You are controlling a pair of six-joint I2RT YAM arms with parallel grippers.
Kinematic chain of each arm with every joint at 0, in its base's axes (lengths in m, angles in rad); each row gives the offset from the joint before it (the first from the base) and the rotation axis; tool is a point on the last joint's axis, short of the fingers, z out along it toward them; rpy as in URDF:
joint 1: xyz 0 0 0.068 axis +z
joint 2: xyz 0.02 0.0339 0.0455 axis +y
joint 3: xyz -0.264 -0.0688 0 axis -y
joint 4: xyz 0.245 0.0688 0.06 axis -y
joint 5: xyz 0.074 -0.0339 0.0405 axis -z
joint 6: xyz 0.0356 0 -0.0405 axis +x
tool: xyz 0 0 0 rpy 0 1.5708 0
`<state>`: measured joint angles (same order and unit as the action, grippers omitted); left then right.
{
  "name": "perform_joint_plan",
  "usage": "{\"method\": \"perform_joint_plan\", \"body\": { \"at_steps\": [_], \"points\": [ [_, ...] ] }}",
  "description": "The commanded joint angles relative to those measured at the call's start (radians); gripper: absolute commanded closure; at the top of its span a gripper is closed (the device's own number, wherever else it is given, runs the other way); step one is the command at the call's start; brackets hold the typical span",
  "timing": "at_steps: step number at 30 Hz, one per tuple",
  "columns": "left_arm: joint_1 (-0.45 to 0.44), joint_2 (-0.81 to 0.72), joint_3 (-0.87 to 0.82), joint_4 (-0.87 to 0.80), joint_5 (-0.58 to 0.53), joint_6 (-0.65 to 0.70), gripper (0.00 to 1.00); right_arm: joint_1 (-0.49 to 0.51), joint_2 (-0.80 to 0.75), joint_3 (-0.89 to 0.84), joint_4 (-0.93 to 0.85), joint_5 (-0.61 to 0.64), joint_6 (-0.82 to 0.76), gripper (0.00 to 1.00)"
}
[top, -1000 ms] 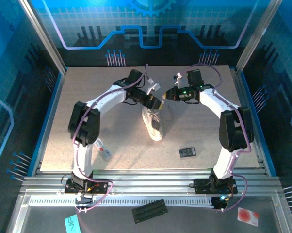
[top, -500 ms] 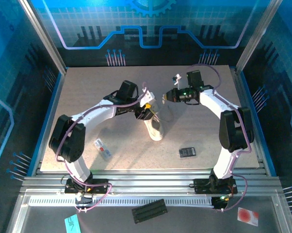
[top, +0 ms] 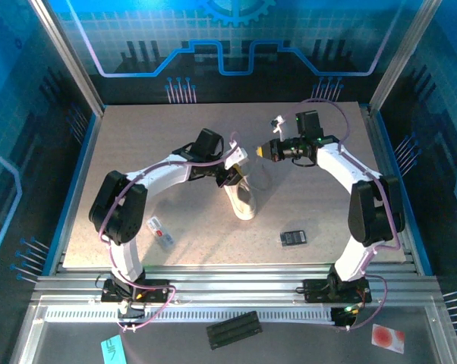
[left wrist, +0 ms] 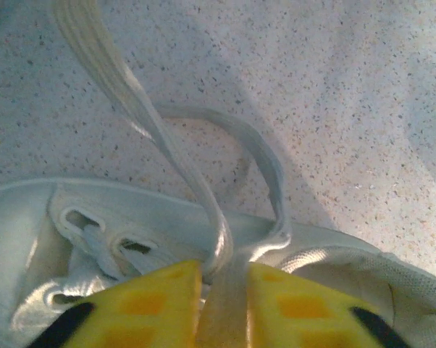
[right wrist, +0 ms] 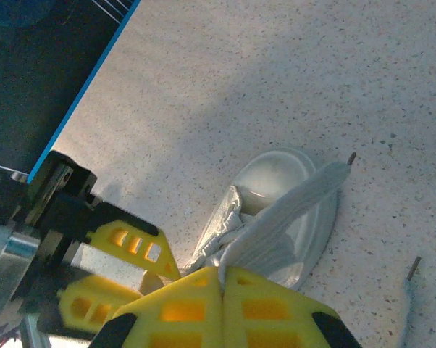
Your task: Tie the shoes
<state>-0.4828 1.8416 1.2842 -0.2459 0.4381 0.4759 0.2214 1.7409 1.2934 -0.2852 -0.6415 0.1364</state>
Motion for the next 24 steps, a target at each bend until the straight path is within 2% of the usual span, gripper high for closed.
{"method": "perform_joint_plan", "body": {
  "at_steps": [1,9,16,24],
  "points": [
    [0.01,-0.024,0.034,0.016,0.027,-0.052,0.85,-0.008,-0.044,-0.007,-0.029,-0.043,-0.087,0.98],
    [0.072,-0.026,0.033,0.116,0.108,-0.221,0.91,-0.01,-0.076,-0.006,-0.117,-0.045,-0.15,0.98],
    [0.086,0.024,0.085,0.119,0.141,-0.317,0.92,0.0,-0.085,-0.066,-0.007,-0.181,-0.138,0.96],
    [0.102,0.091,0.157,0.047,0.185,-0.381,0.93,0.042,-0.126,-0.119,0.059,-0.221,-0.256,0.96]
  ]
}}
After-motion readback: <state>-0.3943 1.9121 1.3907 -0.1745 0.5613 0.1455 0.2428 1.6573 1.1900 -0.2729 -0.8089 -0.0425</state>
